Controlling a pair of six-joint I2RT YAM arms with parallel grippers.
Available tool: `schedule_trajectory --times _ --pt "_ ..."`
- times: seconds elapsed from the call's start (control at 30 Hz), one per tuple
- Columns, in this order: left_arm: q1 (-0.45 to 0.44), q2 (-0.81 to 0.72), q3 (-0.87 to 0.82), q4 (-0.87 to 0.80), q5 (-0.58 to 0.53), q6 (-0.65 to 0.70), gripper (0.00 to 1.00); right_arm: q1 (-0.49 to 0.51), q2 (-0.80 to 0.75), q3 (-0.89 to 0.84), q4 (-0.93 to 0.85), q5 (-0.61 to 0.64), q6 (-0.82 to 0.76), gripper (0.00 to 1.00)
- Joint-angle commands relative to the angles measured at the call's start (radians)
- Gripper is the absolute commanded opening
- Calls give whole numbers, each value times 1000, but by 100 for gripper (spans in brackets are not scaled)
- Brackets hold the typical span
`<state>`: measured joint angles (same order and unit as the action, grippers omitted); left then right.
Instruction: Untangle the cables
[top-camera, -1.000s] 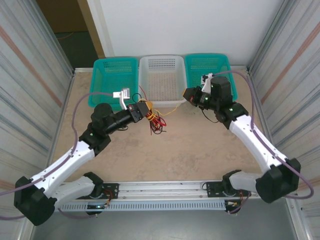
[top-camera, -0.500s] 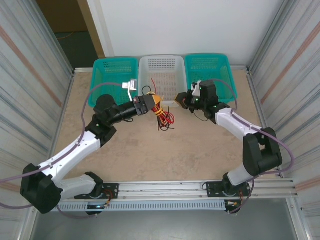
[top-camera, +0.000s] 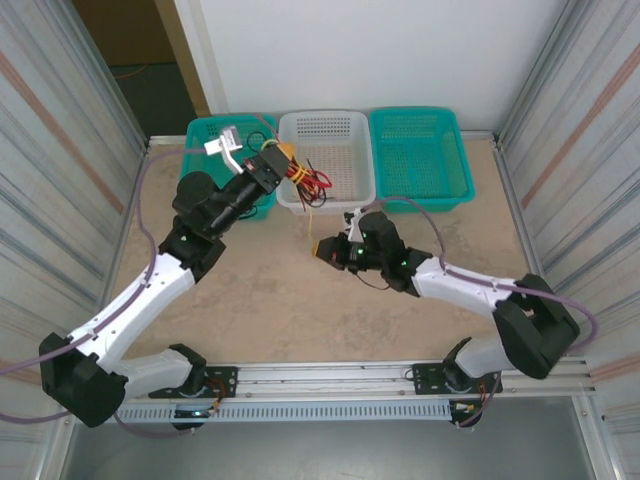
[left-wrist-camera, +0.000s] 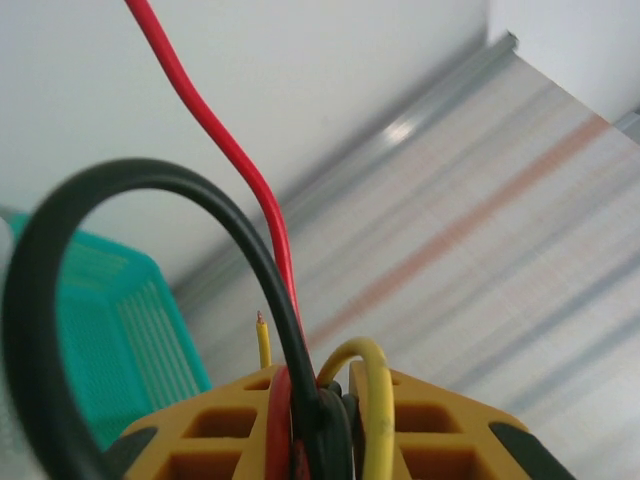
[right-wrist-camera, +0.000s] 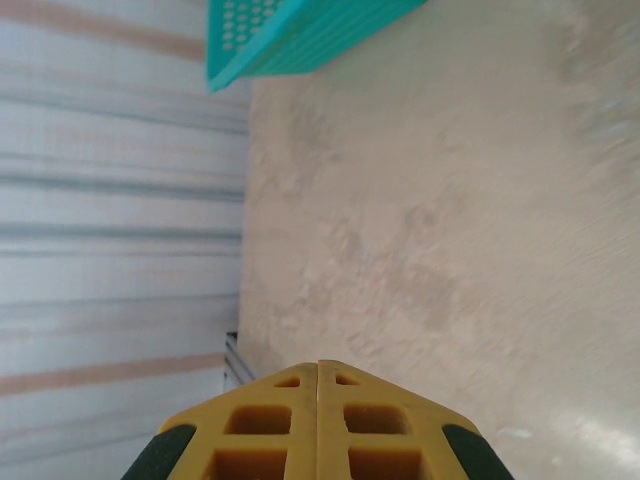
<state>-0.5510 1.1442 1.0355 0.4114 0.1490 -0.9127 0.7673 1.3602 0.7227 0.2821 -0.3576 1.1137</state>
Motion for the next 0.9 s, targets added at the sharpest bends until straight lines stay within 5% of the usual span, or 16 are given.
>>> schedule_trajectory --times 0.0,0.07,0.27,0.4,0.57,0.7,0.87 --pt "16 -26 87 5 -284 203 0 46 -127 -34 -142 129 -49 0" --pt "28 -27 89 -64 -359 255 0 52 -208 -6 -244 141 -72 0" --pt "107 -81 -32 -109 -354 271 0 -35 -424 191 -596 195 -222 0" --pt "176 -136 -124 -131 -219 204 0 -298 -485 302 -710 54 -271 0" --pt "260 -202 -242 -64 77 109 0 -591 -443 444 -849 -21 -354 0" --pt "289 -288 -314 -116 163 91 0 -822 -402 495 -882 -91 -353 0" --pt "351 -426 -394 -233 144 53 0 -1094 -377 499 -890 -211 -332 0"
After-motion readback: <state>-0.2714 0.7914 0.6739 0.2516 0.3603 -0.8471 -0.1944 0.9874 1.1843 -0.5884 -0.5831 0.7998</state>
